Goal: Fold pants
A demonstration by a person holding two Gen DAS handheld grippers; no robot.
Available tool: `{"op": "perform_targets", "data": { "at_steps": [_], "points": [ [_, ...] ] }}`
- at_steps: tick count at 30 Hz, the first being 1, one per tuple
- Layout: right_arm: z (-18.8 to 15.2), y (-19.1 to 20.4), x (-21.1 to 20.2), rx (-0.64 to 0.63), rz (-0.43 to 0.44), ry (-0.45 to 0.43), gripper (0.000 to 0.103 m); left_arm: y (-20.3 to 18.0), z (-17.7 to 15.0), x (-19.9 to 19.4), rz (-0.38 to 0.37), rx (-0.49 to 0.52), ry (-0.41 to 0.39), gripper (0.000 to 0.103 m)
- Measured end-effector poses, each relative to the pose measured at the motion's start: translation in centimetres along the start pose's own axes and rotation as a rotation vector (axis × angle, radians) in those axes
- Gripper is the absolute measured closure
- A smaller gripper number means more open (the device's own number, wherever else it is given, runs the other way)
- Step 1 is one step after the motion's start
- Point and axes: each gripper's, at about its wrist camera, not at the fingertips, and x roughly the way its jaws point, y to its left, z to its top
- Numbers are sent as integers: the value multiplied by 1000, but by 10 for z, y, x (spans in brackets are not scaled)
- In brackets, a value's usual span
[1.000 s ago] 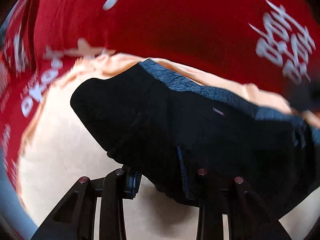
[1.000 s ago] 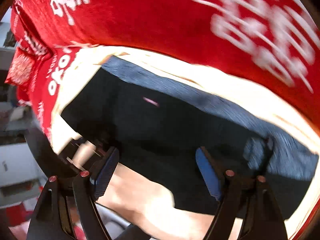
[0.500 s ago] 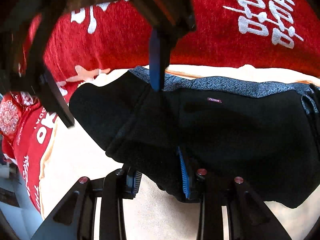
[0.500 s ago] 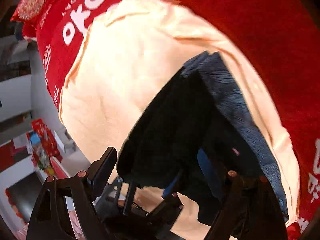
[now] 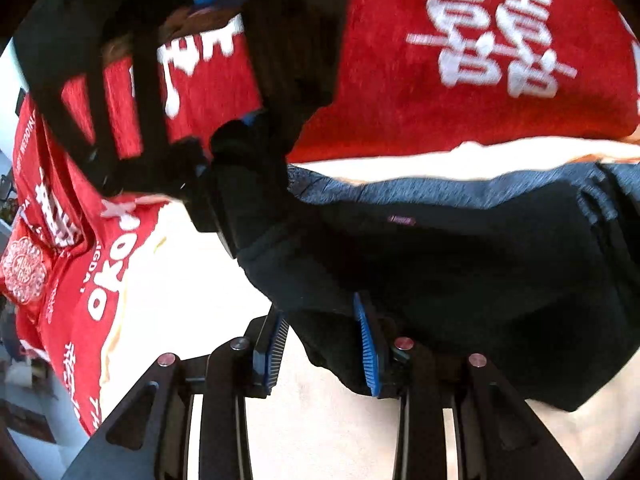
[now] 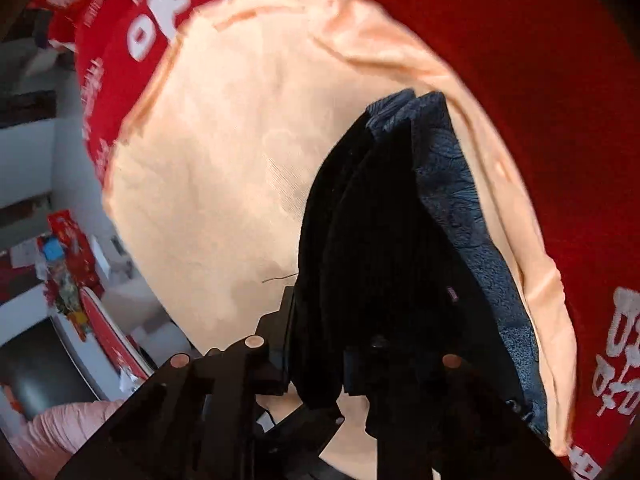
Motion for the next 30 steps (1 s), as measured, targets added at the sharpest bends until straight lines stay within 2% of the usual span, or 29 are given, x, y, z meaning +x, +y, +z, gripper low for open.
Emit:
{"op": "perform_targets", "data": {
  "at_steps": [5,12,16,20,25,30],
  "points": [
    [-48,-33,-43,67,138,-161,84,-23,20,-44,-51,14,-73,69],
    [-155,-97,-99,208,359,-402,84,-67,51,-111,-172,47,-137,69],
    [-223,-132,-116,269,444,-521,83,-110,66,-147,-219,127,-170,69],
    [-296,-169,-120,347,510,-630,83,-171,74,-180,-274,212,-187,69],
    [-390,-225,-103,472,604,-746,81,-256,72,-202,-321,342,-204,69],
    [-454,-280,-57,605,658,-786,80,-325,57,-187,-344,442,-150,69]
  ]
}}
